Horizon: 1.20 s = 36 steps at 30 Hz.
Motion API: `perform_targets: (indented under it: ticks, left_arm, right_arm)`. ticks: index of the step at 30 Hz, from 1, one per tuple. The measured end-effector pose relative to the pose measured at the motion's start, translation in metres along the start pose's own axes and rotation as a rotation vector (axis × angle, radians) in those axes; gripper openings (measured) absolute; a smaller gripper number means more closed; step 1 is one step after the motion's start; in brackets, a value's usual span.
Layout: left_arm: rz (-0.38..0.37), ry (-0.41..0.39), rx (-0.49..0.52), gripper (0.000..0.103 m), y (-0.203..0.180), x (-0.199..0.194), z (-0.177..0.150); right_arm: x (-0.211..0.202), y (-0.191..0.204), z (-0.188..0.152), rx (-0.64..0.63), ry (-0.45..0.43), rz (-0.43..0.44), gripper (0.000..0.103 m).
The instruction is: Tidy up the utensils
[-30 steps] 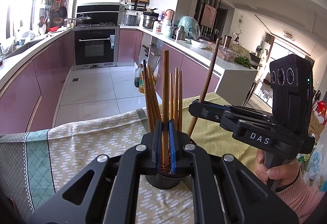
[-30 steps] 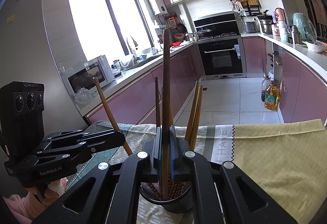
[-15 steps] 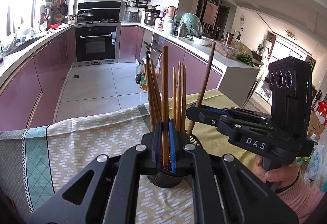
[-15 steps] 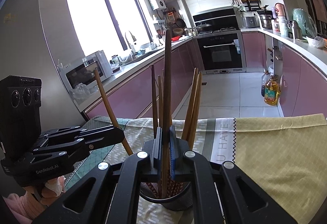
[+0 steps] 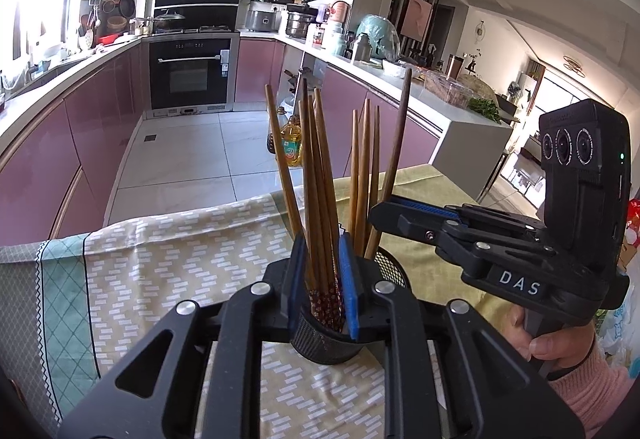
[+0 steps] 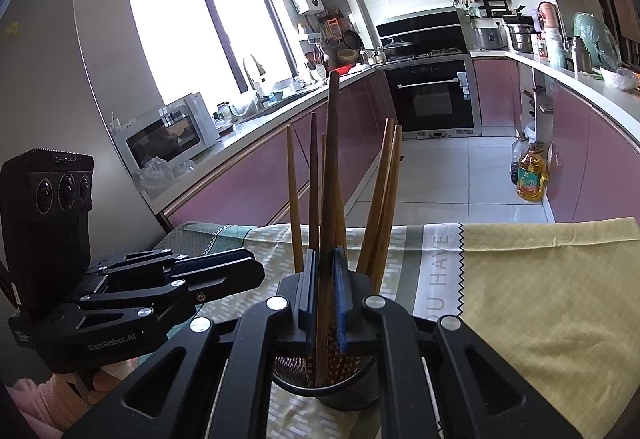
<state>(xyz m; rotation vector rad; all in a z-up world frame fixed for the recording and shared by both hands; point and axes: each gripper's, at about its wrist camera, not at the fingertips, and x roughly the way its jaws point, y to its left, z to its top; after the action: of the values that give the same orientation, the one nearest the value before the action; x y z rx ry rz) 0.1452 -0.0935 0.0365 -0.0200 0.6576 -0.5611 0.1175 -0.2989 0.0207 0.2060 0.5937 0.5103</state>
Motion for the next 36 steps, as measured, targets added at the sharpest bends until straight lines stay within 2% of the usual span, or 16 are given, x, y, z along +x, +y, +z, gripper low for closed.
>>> perform_targets:
  ticks: [3,9,11,13,14,16,18,19,20,21,24,25,30,36]
  left_arm:
    - [0.007,-0.007,-0.01,0.025,0.002,-0.002,-0.007]
    - [0.048,-0.03,-0.021,0.036,0.009,-0.013,-0.022]
    - [0.07,-0.046,-0.025,0.043,0.012,-0.019,-0.027]
    - [0.095,-0.067,-0.027,0.055,0.013,-0.027,-0.034]
    - [0.11,-0.08,-0.026,0.061,0.013,-0.03,-0.036]
    - [0.138,-0.107,-0.02,0.074,0.014,-0.039,-0.042]
    - [0.186,-0.146,-0.012,0.093,0.013,-0.049,-0.05]
    - [0.214,-0.163,-0.006,0.098,0.013,-0.053,-0.054]
    - [0.238,-0.177,-0.003,0.098,0.011,-0.057,-0.056]
    - [0.259,-0.189,-0.004,0.098,0.012,-0.061,-0.06]
    - [0.299,-0.219,-0.012,0.098,0.013,-0.07,-0.07]
    - [0.313,-0.231,-0.014,0.098,0.013,-0.074,-0.073]
    - [0.357,-0.295,-0.04,0.098,0.016,-0.092,-0.087]
    - [0.408,-0.369,-0.022,0.098,0.012,-0.117,-0.103]
  right_arm:
    - [-0.003,0.001,-0.002,-0.009,-0.008,-0.02,0.02]
    - [-0.011,0.003,-0.007,-0.017,-0.018,-0.035,0.023]
    - [-0.015,0.007,-0.01,-0.029,-0.025,-0.044,0.029]
    - [-0.021,0.011,-0.015,-0.042,-0.036,-0.052,0.045]
    - [-0.024,0.014,-0.018,-0.052,-0.041,-0.059,0.049]
    - [-0.031,0.02,-0.027,-0.068,-0.061,-0.085,0.07]
    - [-0.036,0.025,-0.035,-0.08,-0.077,-0.099,0.076]
    - [-0.038,0.028,-0.04,-0.095,-0.088,-0.117,0.08]
    - [-0.041,0.031,-0.044,-0.102,-0.1,-0.14,0.084]
    - [-0.043,0.033,-0.048,-0.107,-0.115,-0.157,0.092]
    - [-0.052,0.039,-0.058,-0.134,-0.163,-0.194,0.093]
    - [-0.055,0.043,-0.062,-0.15,-0.179,-0.209,0.097]
    - [-0.063,0.061,-0.074,-0.212,-0.242,-0.246,0.096]
    - [-0.068,0.074,-0.085,-0.214,-0.272,-0.24,0.096]
